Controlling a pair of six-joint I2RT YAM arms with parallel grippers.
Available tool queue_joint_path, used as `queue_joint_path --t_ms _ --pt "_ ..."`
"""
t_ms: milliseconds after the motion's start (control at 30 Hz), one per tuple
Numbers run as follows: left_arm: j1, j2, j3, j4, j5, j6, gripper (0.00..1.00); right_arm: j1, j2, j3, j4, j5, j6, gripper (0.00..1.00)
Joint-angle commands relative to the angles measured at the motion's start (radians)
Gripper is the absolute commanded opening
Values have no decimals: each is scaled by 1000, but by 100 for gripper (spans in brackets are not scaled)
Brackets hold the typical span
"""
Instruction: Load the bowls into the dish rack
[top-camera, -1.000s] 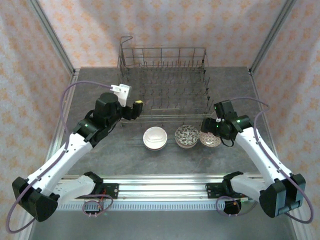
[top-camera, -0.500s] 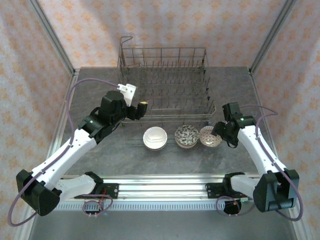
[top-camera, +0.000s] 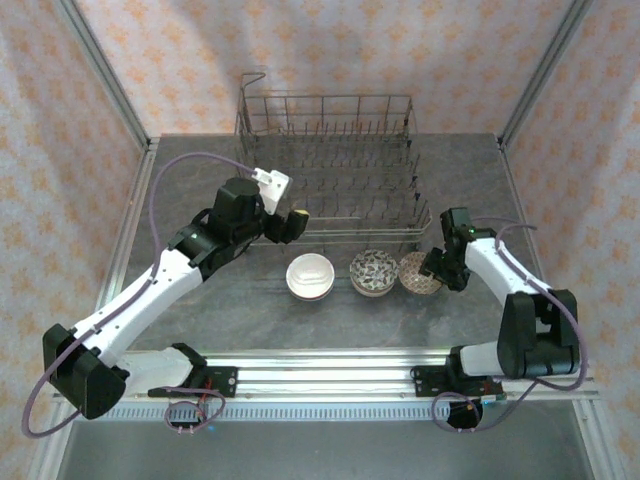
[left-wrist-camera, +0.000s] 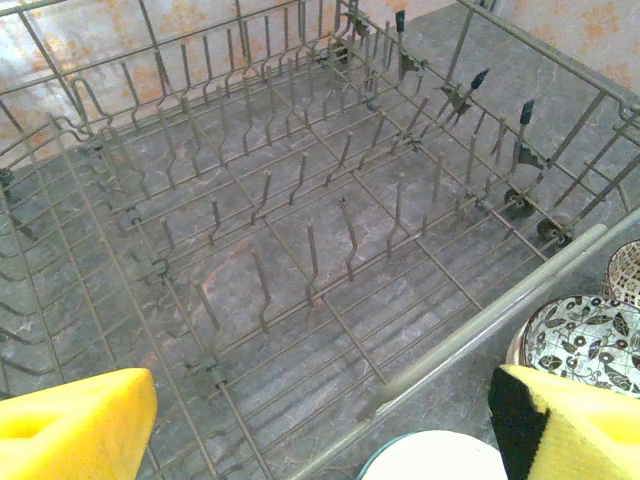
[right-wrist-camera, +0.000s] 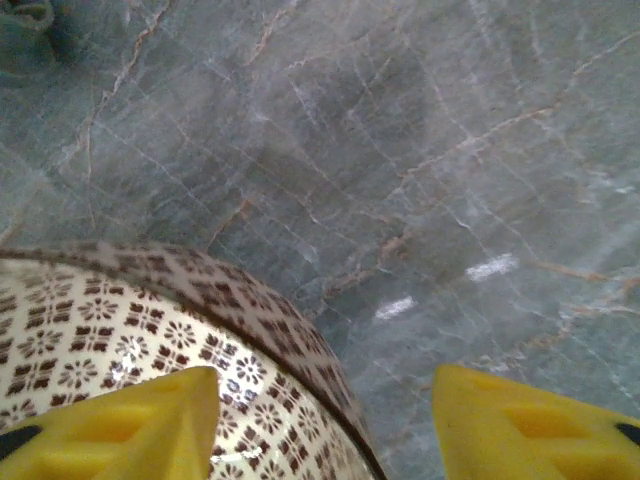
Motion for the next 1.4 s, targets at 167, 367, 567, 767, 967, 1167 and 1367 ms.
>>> queue_joint_path --t_ms 167,367,567,767,967,1167,1367 --pt "-17 15 43 3 31 51 88 -4 68 -7 56 20 -55 46" --pt "-22 37 52 16 44 64 88 -4 103 -24 97 13 -77 36" --pt "-28 45 59 12 44 77 88 -4 173 12 82 -14 -101 20" --pt "-31 40 58 10 40 83 88 -4 136 11 63 21 -100 15" --pt "-37 54 81 13 56 95 88 -4 35 12 7 79 -88 8" --pt "-46 91 118 18 89 117 88 -4 -66 32 -65 115 -62 8" --pt "-70 133 165 17 128 140 88 -3 -123 76 -182 153 -31 7"
